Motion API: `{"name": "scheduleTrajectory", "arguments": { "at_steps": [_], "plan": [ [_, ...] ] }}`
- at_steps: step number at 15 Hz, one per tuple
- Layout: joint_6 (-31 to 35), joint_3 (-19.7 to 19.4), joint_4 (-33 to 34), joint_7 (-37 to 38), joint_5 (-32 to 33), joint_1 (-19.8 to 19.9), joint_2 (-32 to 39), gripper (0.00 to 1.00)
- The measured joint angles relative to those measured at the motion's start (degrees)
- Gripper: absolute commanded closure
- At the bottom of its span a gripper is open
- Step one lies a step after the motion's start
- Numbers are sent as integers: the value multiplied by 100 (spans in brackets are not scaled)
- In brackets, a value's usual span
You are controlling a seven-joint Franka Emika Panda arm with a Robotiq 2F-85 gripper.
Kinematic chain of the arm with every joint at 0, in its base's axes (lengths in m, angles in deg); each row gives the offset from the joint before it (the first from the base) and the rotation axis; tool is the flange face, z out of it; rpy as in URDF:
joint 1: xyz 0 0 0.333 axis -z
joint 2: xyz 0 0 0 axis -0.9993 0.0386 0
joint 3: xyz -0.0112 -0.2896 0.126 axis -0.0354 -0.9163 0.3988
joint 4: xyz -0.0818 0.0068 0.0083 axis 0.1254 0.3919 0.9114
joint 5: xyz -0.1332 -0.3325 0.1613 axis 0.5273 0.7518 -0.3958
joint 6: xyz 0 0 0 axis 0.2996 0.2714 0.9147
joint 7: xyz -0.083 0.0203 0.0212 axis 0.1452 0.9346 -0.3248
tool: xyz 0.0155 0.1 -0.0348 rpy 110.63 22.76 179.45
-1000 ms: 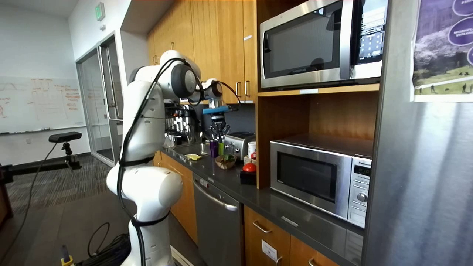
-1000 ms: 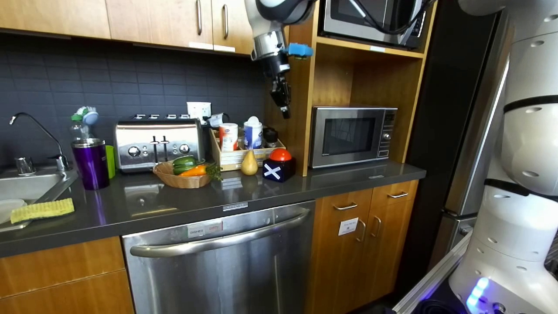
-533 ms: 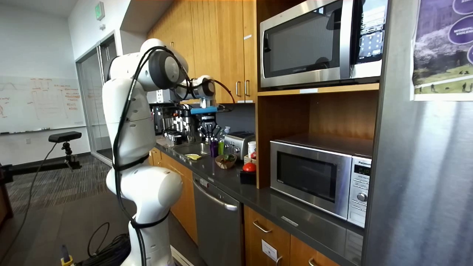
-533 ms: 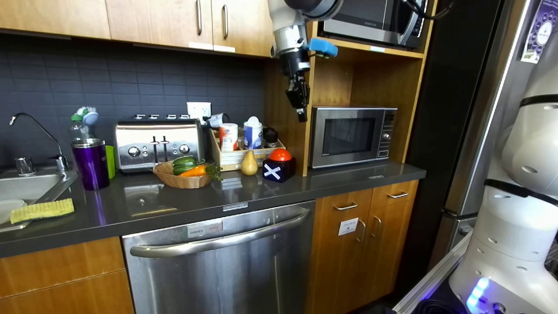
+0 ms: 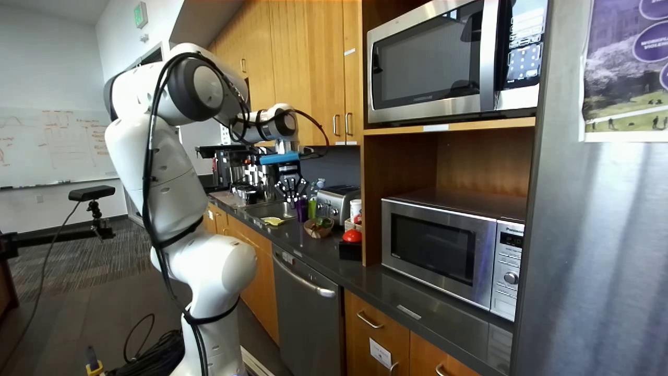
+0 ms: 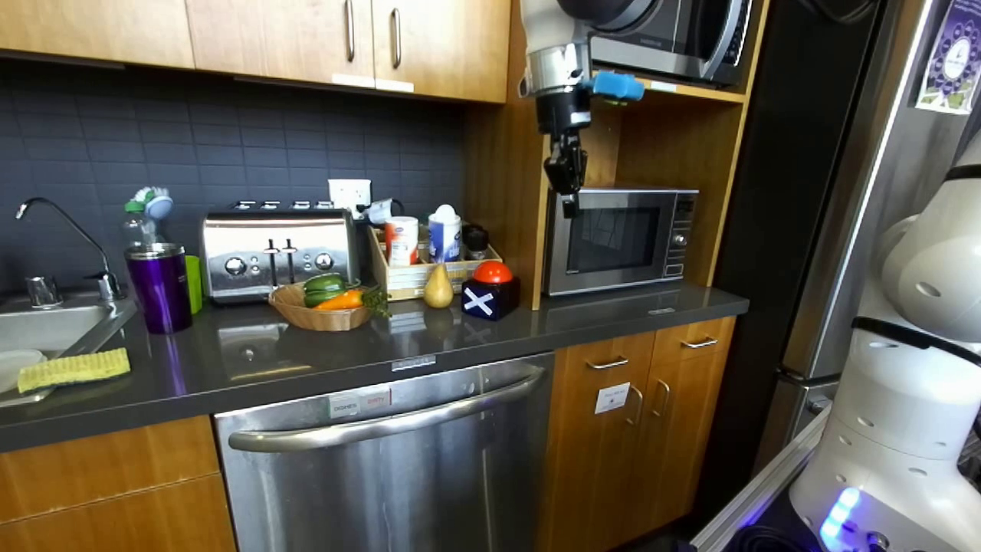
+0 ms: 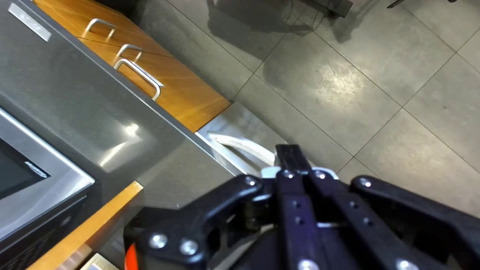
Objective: Press down the orange button
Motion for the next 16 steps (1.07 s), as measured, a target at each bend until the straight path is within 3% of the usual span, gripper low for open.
{"name": "scheduleTrajectory", "arguments": {
  "at_steps": [6,11,12,13,14,16],
  "plan": [
    [7,-152,-696,208,8,300,-993,100],
    [40,-265,-904,497,71,639,-1475,100],
    [53,-271,-922,579,83,705,-1534,97],
    [71,-275,-943,658,88,767,-1589,73],
    [94,-280,-966,735,89,819,-1640,96],
    [93,-281,-971,738,83,833,-1660,90]
  ]
}}
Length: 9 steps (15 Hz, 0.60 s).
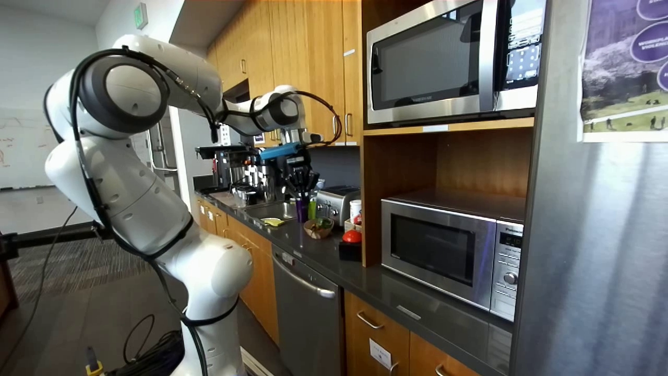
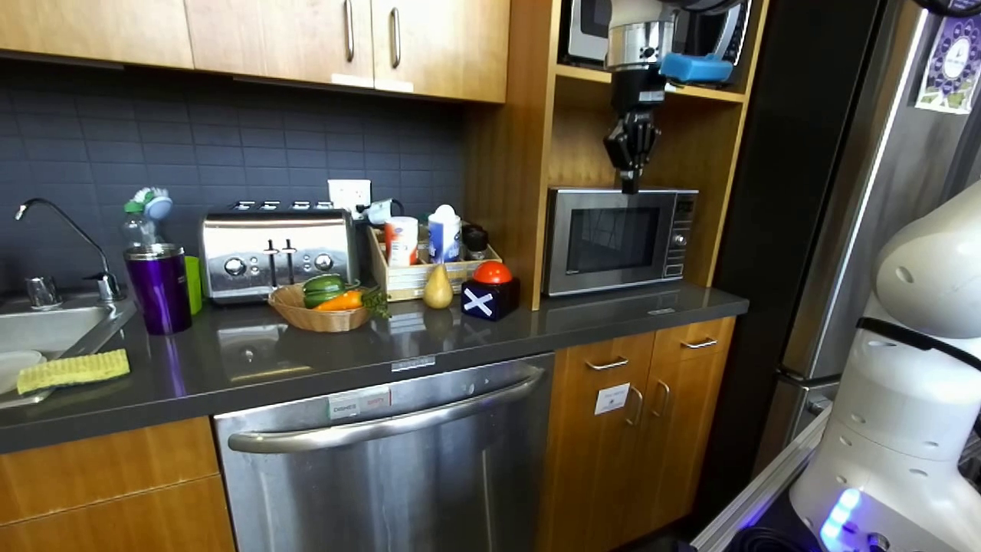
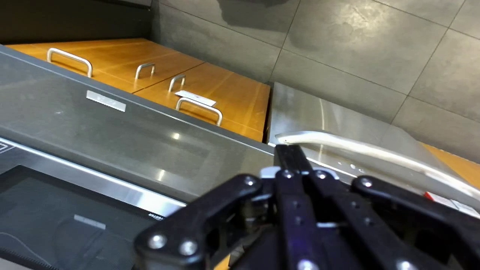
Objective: Press down the orange button
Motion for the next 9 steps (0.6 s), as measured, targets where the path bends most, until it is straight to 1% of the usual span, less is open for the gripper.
{"name": "scheduleTrajectory", "arguments": {
  "at_steps": [1,2,3,9],
  "plan": [
    [0,0,0,0,0,-5,7,85],
    [0,2,0,0,0,-5,17,77],
    [0,5,0,0,0,-5,20,74],
    [0,5,0,0,0,-5,23,73]
  ]
}}
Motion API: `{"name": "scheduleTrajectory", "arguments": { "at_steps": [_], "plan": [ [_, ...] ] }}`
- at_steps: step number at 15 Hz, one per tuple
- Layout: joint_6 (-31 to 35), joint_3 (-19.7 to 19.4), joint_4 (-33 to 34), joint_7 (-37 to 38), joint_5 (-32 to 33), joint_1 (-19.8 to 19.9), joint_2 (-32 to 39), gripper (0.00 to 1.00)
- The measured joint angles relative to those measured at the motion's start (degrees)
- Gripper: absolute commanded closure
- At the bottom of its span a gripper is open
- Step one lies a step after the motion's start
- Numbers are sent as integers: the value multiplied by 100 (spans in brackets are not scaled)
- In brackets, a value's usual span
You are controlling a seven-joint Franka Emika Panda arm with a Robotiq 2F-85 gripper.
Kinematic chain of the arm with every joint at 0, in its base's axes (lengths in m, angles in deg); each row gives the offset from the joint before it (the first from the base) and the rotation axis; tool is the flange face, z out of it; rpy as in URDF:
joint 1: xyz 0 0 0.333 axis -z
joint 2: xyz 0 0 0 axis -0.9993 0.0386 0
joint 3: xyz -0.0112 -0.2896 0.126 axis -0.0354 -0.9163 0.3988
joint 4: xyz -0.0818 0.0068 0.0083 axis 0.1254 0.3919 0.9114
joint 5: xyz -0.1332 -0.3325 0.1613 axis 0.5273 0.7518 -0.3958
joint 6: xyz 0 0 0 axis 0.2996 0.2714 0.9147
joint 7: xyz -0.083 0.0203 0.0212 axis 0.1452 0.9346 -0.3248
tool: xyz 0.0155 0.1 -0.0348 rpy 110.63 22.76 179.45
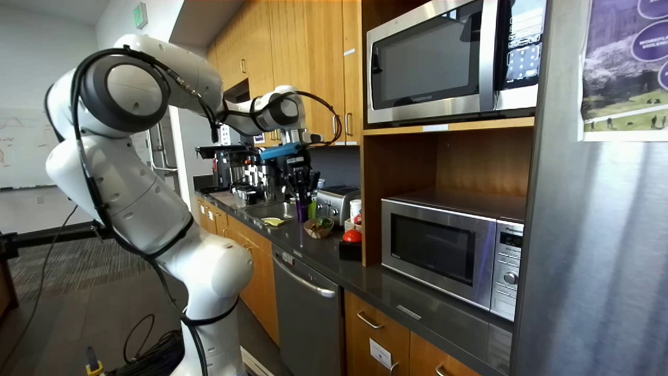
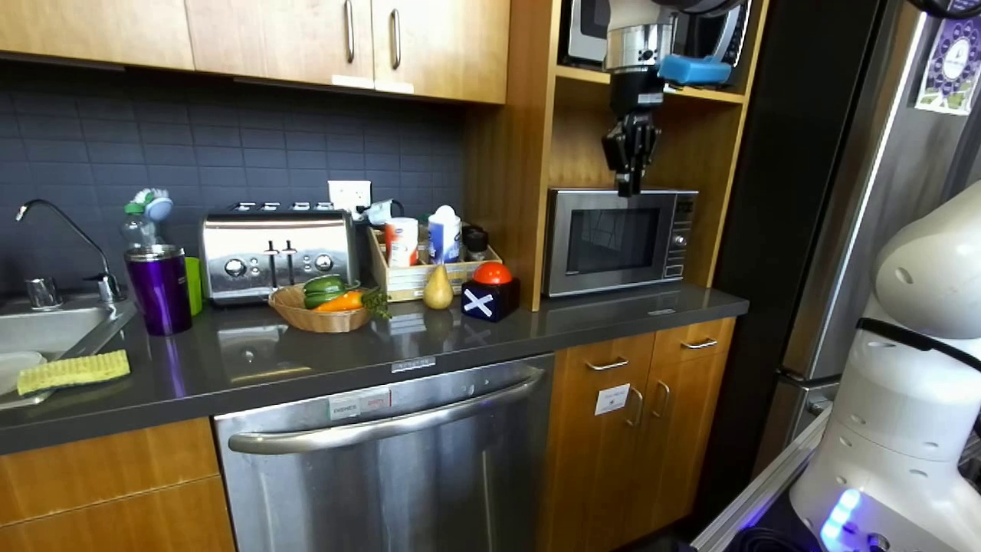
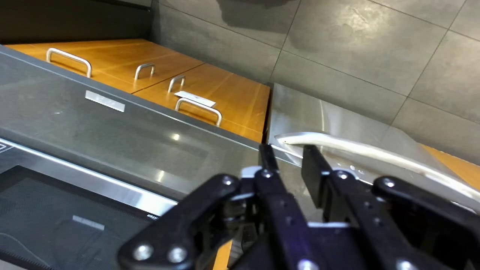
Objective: Press down the orange button
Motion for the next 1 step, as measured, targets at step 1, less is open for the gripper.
{"name": "scheduleTrajectory", "arguments": {
  "at_steps": [1],
  "plan": [
    [0,0,0,0,0,0,1,73]
  ]
}}
